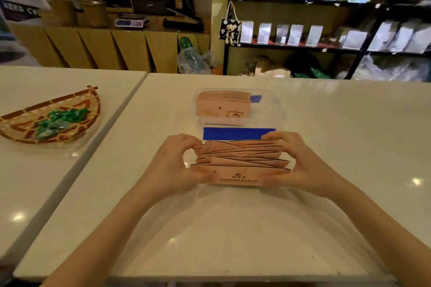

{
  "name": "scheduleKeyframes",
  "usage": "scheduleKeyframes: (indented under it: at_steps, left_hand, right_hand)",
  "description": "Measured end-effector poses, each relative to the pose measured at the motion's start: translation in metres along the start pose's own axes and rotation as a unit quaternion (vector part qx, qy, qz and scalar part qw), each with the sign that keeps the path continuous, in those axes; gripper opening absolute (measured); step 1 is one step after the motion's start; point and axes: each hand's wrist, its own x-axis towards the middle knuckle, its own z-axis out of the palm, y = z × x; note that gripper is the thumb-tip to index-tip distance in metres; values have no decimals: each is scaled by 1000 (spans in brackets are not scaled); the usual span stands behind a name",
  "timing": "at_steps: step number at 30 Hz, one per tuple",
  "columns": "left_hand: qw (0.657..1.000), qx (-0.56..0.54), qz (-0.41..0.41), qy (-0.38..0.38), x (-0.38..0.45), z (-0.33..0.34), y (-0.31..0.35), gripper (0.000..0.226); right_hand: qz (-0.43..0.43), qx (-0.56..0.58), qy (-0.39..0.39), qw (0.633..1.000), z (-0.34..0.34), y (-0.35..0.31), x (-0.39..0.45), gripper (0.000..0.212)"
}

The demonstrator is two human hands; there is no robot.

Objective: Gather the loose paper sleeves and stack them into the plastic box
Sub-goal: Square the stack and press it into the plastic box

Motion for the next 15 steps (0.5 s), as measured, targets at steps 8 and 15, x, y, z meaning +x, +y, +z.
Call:
scheduleKeyframes:
  at_steps: [8, 15]
  left_hand:
    - [998, 20, 32, -52, 7, 20, 4, 46]
    - [994, -58, 73, -64, 1, 18, 16, 51]
  right_hand:
    - [6, -57, 48, 997, 6, 17, -13, 59]
    - [43, -34, 73, 996, 12, 24, -12, 75]
